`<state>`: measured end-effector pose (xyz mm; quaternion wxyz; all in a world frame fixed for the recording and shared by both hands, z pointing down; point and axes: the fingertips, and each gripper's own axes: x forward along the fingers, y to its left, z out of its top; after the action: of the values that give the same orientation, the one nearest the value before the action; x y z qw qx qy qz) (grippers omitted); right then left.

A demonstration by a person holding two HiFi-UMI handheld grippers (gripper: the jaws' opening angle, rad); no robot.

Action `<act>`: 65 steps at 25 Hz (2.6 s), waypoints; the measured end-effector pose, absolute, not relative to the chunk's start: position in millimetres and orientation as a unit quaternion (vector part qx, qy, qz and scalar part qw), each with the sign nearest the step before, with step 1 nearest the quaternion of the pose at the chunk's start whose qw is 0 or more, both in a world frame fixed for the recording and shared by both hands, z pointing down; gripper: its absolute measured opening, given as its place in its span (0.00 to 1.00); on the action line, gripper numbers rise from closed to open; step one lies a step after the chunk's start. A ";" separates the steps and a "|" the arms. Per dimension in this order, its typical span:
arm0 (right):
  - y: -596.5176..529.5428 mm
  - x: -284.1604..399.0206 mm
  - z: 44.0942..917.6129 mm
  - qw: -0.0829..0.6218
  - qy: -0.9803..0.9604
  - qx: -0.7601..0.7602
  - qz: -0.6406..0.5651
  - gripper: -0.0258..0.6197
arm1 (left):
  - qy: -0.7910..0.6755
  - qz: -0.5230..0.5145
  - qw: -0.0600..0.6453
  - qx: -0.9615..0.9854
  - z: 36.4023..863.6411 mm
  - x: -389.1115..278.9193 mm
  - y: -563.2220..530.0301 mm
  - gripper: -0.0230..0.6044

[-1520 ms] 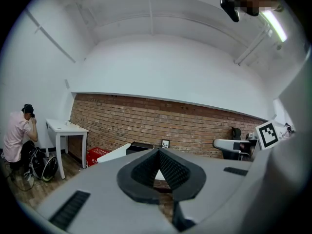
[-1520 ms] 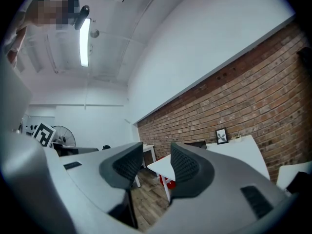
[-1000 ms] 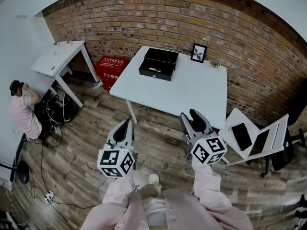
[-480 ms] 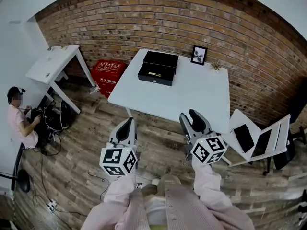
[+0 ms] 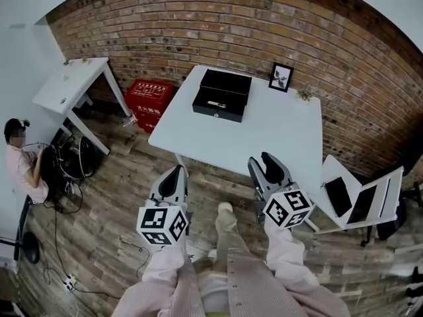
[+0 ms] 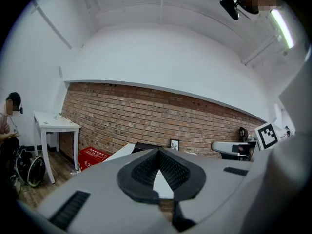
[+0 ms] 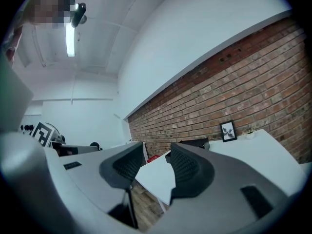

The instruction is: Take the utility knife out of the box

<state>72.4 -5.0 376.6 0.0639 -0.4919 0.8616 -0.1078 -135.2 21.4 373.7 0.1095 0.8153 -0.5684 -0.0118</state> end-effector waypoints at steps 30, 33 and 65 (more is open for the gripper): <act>-261.9 57.8 431.7 -0.014 0.890 -0.418 -0.180 0.28 | -0.592 0.038 0.165 0.788 421.6 -123.4 -225.2 0.02; -280.0 56.3 438.5 -0.023 0.894 -0.408 -0.184 0.28 | -0.597 0.040 0.173 0.782 428.4 -122.1 -241.3 0.02; -385.4 -21.1 546.9 -0.302 0.911 -0.251 -0.128 0.28 | -0.550 0.081 0.246 0.794 498.8 -113.5 -355.7 0.02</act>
<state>-21.1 -385.4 546.9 -0.3022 -0.2510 0.9106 -0.1282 -113.5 -355.7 498.8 0.2460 0.7940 -0.5499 0.0815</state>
